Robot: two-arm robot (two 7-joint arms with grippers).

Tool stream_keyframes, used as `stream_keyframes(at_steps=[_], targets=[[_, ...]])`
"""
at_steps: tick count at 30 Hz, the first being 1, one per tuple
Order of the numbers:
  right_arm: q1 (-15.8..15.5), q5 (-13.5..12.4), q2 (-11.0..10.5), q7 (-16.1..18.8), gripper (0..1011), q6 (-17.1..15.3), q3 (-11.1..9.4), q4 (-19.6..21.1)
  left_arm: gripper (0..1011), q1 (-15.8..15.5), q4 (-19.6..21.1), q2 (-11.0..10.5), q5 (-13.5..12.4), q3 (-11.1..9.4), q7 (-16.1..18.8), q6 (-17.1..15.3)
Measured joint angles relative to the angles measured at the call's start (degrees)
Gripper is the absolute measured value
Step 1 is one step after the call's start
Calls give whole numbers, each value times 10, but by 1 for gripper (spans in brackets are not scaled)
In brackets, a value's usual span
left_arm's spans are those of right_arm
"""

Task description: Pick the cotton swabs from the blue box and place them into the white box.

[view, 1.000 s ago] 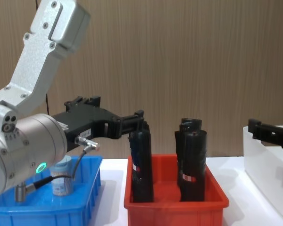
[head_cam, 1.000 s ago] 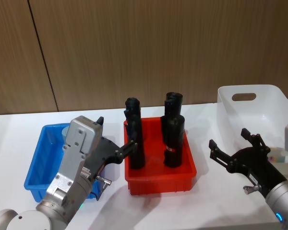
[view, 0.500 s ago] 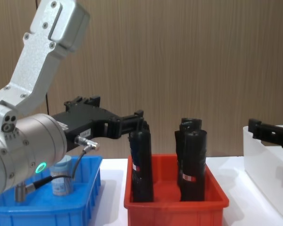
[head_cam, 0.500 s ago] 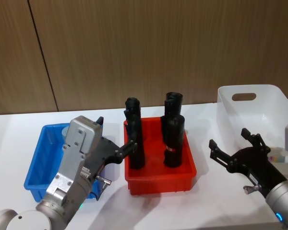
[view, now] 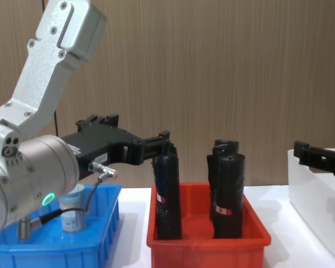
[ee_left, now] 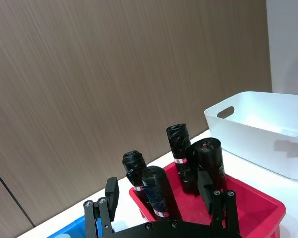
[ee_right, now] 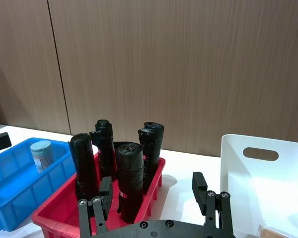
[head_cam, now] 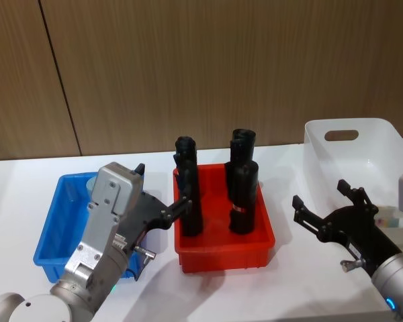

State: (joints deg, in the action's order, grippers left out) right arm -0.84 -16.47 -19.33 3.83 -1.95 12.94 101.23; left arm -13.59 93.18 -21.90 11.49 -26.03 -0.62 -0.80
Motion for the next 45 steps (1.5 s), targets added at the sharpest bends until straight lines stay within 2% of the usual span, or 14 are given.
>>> stream_keyframes(at_steps=[33, 39, 45], targets=[[2, 0, 0, 5, 1002, 0, -1, -3, 1004, 0, 0, 0, 0, 0, 0, 0], [16, -9, -1, 38, 1002, -4, -5, -21, 1004, 0, 0, 0, 0, 0, 0, 0], [40, -23, -4, 89, 1002, -9, -11, -57, 1004, 0, 0, 0, 0, 0, 0, 0]])
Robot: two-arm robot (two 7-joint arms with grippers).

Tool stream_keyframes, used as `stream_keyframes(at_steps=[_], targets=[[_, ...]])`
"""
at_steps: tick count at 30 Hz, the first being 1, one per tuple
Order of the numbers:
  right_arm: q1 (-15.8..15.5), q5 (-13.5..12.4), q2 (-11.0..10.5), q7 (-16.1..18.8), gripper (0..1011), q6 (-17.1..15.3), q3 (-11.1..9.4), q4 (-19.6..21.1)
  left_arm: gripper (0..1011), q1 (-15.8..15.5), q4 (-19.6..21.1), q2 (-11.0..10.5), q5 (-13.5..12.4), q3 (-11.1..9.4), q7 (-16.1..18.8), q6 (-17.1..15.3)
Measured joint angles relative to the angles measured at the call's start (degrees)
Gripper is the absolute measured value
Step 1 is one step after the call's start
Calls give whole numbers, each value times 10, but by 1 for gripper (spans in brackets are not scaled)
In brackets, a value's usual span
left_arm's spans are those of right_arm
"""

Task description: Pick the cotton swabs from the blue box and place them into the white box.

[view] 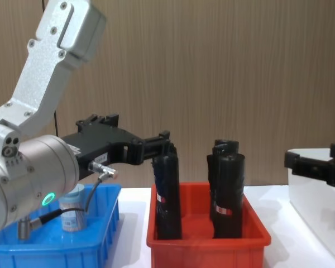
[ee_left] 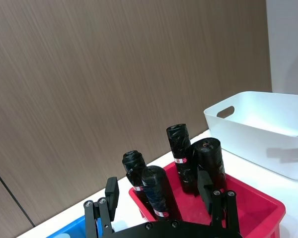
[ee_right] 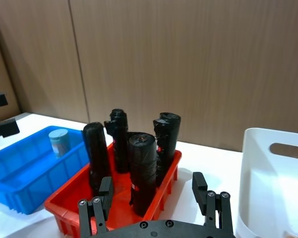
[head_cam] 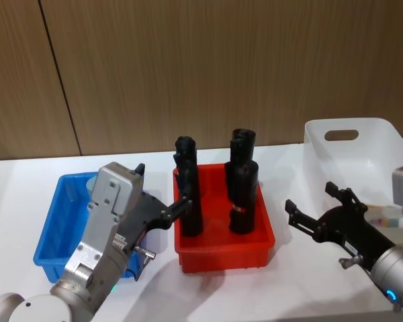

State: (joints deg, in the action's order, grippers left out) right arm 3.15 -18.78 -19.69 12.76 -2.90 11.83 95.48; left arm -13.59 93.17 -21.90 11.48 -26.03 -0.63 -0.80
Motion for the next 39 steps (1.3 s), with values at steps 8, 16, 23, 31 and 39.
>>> stream_keyframes(at_steps=[8, 16, 23, 31, 39], targets=[[46, -14, -2, 87, 1002, -2, -9, -68, 1004, 0, 0, 0, 0, 0, 0, 0], [101, -20, 0, 167, 1002, 2, -13, -147, 1004, 0, 0, 0, 0, 0, 0, 0], [144, -20, 7, 217, 1002, 7, -13, -207, 1004, 0, 0, 0, 0, 0, 0, 0], [205, -24, 22, 266, 1002, 15, -8, -292, 1004, 0, 0, 0, 0, 0, 0, 0], [260, -25, 39, 299, 1002, 28, 1, -371, 1004, 0, 0, 0, 0, 0, 0, 0]])
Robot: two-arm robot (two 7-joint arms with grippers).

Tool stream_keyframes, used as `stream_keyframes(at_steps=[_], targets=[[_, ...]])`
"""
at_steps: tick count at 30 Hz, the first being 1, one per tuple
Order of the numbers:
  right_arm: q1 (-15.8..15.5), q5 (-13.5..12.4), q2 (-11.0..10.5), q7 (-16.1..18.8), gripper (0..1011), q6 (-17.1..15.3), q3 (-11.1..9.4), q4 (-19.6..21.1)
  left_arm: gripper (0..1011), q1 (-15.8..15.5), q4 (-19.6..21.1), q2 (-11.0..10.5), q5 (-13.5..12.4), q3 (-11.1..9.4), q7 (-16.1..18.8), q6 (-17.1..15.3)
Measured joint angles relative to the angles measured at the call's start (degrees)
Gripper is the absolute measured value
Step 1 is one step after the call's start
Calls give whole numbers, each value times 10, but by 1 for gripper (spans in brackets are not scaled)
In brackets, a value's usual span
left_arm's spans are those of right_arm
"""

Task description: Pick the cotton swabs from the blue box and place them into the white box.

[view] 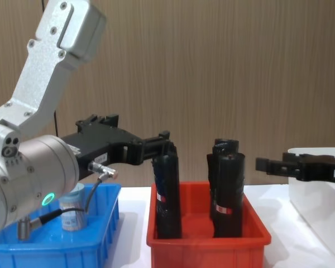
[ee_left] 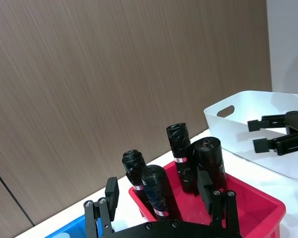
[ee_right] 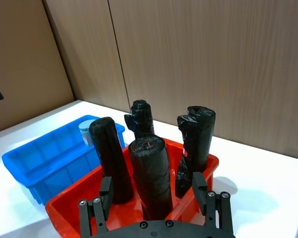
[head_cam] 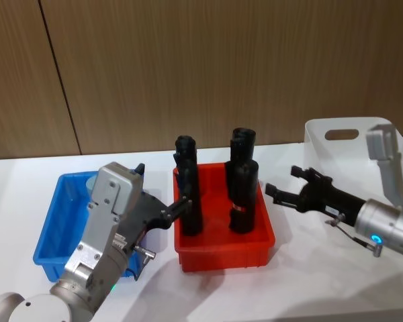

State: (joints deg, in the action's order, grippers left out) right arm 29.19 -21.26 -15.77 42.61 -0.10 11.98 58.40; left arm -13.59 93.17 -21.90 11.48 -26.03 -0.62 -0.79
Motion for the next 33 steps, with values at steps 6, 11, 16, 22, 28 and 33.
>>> stream_keyframes(at_steps=[6, 11, 16, 22, 28, 33], targets=[[37, 3, 14, 16, 1002, 13, 9, -54, 1004, 0, 0, 0, 0, 0, 0, 0], [65, 6, 25, 27, 1002, 25, 18, -97, 1004, 0, 0, 0, 0, 0, 0, 0], [86, 9, 33, 35, 1002, 35, 24, -131, 1004, 0, 0, 0, 0, 0, 0, 0], [114, 11, 45, 44, 1002, 52, 33, -179, 1004, 0, 0, 0, 0, 0, 0, 0], [141, 11, 56, 53, 1002, 72, 40, -230, 1004, 0, 0, 0, 0, 0, 0, 0], [165, 11, 67, 61, 1002, 91, 44, -275, 1004, 0, 0, 0, 0, 0, 0, 0]])
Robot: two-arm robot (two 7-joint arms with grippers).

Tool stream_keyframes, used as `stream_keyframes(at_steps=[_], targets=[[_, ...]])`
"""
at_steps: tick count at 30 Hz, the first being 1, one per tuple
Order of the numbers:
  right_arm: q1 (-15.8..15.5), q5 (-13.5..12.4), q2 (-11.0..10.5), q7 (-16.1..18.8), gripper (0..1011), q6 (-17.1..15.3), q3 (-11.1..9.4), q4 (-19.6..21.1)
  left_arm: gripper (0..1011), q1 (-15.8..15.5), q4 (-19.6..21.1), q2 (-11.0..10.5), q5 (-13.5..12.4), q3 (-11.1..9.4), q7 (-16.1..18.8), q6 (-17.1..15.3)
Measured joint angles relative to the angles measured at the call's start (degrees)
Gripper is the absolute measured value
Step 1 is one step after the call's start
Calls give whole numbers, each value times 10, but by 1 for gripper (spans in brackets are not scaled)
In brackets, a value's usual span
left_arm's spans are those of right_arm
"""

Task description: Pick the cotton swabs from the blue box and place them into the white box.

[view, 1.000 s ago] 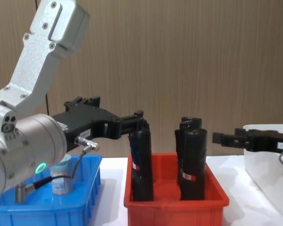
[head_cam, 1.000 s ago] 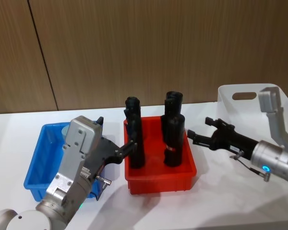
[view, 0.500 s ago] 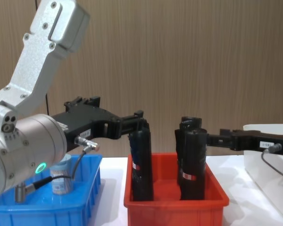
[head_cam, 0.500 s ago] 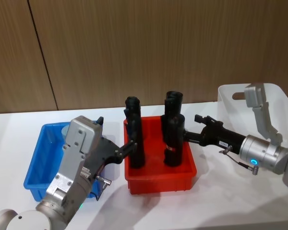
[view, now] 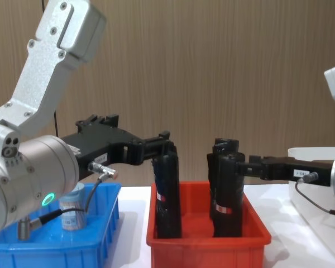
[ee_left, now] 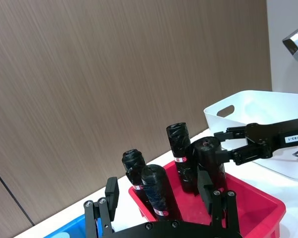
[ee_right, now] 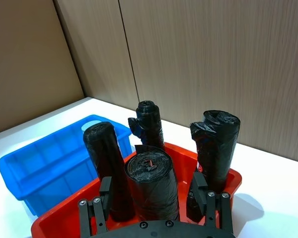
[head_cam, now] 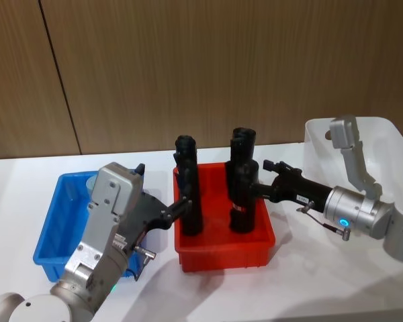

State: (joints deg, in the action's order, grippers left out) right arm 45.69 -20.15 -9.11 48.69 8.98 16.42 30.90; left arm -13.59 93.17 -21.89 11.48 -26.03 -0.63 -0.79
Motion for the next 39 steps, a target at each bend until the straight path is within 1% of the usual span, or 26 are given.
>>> stream_keyframes(at_steps=[3, 4, 7, 12, 20, 22, 29, 30, 32, 33, 36, 37, 39], targets=[[11, 0, 4, 4, 1002, 8, 2, -21, 1004, 0, 0, 0, 0, 0, 0, 0], [18, -1, 7, 6, 1002, 14, 3, -34, 1004, 0, 0, 0, 0, 0, 0, 0], [27, -1, 11, 10, 1002, 21, 4, -52, 1004, 0, 0, 0, 0, 0, 0, 0], [53, -1, 20, 20, 1002, 42, 6, -100, 1004, 0, 0, 0, 0, 0, 0, 0], [77, 0, 28, 33, 1002, 61, 6, -144, 1004, 0, 0, 0, 0, 0, 0, 0], [86, 1, 31, 40, 1002, 67, 6, -161, 1004, 0, 0, 0, 0, 0, 0, 0], [101, 3, 37, 55, 1000, 79, 9, -188, 1004, 0, 0, 0, 0, 0, 0, 0], [104, 4, 39, 58, 969, 82, 9, -194, 1004, 0, 0, 0, 0, 0, 0, 0], [106, 5, 40, 61, 945, 84, 10, -199, 1004, 0, 0, 0, 0, 0, 0, 0], [109, 6, 42, 64, 906, 87, 11, -204, 1004, 0, 0, 0, 0, 0, 0, 0], [114, 8, 44, 70, 835, 91, 13, -211, 1004, 0, 0, 0, 0, 0, 0, 0], [114, 8, 44, 70, 835, 91, 13, -211, 1004, 0, 0, 0, 0, 0, 0, 0], [117, 10, 47, 75, 739, 96, 15, -218, 1004, 0, 0, 0, 0, 0, 0, 0]])
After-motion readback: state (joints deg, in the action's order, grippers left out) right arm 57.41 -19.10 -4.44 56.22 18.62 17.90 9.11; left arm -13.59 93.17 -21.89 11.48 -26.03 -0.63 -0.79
